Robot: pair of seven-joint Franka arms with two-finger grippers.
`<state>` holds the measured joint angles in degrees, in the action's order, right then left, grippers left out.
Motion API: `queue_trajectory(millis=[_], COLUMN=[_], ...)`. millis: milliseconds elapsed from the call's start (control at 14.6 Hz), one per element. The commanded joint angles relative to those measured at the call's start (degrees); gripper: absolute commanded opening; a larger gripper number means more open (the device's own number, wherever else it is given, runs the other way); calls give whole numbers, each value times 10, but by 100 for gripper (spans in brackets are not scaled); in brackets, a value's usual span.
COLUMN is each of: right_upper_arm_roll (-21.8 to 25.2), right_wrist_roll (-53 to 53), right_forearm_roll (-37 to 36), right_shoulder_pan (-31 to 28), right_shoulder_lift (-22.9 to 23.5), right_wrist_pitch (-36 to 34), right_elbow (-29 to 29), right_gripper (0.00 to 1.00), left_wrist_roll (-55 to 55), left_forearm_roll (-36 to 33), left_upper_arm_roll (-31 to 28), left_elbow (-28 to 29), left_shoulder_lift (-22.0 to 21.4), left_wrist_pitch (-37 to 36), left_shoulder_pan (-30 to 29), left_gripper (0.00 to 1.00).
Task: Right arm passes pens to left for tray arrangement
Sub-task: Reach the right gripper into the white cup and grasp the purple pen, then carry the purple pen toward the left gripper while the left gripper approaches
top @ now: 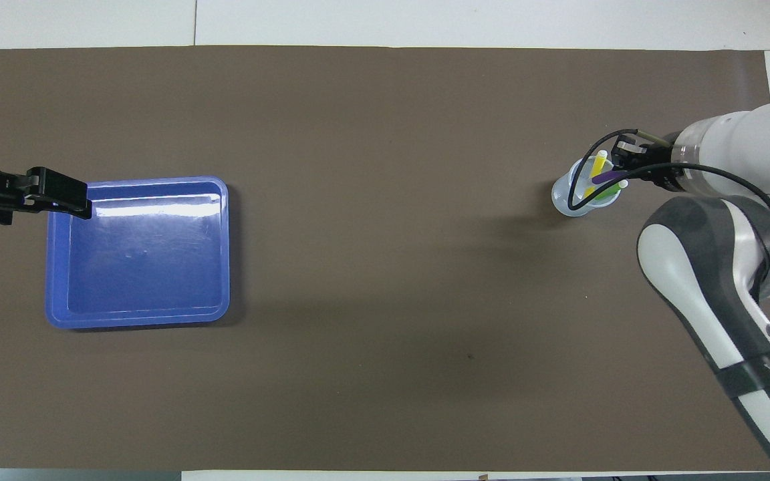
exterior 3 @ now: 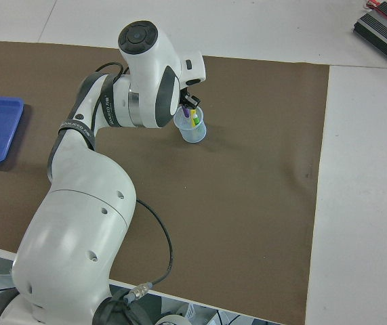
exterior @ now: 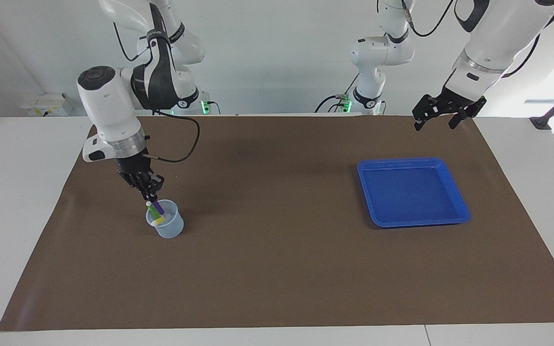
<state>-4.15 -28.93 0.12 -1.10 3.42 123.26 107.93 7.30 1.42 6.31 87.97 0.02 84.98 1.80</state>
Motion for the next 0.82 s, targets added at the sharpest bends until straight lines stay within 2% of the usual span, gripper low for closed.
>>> queue_trajectory(millis=[0, 137, 342, 478, 615, 752], right_upper_arm_roll=[-7, -8, -14, -38, -97, -151], right_wrist_roll=[-16, -22, -103, -192, -322, -473], right_forearm_roll=[1, 73, 188, 264, 276, 274], right_shoulder_pan=[-3, -3, -3, -3, -3, -2], right_shoulder_lift=[-10, -10, -3, -2, 9, 17], right_wrist_pitch=[-88, -126, -100, -66, -33, 30], right_elbow=[-71, -111, -120, -123, -142, -149], right_gripper=[0, 0, 0, 0, 0, 0], left_wrist_roll=[-6, -6, -5, -4, -5, 36], left_forearm_roll=[5, 5, 5, 9, 19, 82], left_upper_arm_roll=[-2, -2, 1, 3, 4, 2], left_elbow=[-2, -2, -2, -2, 1, 0], left_shoulder_lift=[-6, -6, -16, -21, -28, -30], left_wrist_pitch=[-10, -10, -27, -29, -38, -33], left_shoulder_pan=[-3, -3, 7, 11, 11, 7], left_gripper=[100, 100, 100, 100, 100, 100])
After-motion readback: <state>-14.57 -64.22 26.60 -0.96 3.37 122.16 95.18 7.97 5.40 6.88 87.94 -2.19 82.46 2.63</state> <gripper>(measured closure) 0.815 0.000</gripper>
